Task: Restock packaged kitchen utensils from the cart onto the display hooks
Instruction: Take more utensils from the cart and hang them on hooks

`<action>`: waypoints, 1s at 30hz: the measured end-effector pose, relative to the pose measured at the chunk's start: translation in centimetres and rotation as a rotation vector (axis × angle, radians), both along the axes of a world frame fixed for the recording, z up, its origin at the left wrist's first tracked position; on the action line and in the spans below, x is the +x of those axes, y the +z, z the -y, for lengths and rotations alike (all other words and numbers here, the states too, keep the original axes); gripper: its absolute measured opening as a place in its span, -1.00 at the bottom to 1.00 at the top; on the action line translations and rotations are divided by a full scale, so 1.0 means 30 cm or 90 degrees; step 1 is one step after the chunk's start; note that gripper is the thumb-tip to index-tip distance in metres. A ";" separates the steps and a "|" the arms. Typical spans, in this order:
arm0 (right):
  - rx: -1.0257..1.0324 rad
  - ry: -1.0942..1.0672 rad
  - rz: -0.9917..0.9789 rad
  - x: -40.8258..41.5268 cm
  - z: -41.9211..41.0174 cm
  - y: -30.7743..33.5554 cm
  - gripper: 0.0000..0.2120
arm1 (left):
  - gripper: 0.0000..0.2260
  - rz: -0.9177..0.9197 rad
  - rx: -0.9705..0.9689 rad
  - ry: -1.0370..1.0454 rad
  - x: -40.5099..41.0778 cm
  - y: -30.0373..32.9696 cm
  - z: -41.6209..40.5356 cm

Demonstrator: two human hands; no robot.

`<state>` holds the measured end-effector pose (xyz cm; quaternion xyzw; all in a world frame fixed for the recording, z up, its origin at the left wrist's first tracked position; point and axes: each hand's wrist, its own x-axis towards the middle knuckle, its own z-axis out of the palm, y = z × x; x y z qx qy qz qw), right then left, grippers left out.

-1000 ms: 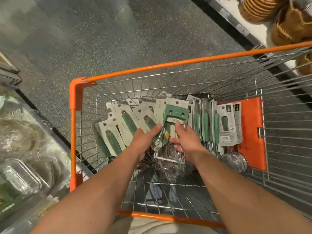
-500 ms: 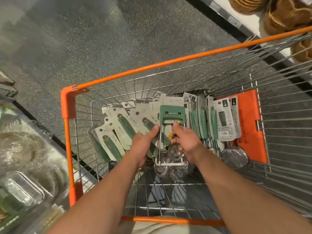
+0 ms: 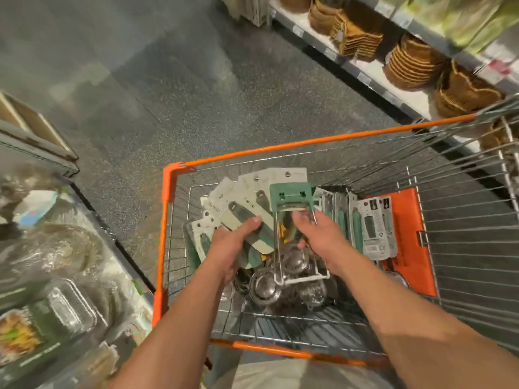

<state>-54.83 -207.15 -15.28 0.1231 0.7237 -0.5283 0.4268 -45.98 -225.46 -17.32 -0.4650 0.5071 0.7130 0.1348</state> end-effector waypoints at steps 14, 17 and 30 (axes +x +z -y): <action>-0.214 0.291 -0.151 0.093 0.020 0.323 -0.88 | -0.72 -0.059 -0.194 0.506 0.335 0.366 -0.226; -0.259 0.359 -0.185 0.185 0.053 0.369 -0.84 | -0.79 -0.062 -0.243 0.600 0.468 0.449 -0.285; -0.479 0.774 -0.098 0.974 0.043 0.647 -0.74 | 0.06 -0.088 -0.364 1.071 1.314 0.673 -0.766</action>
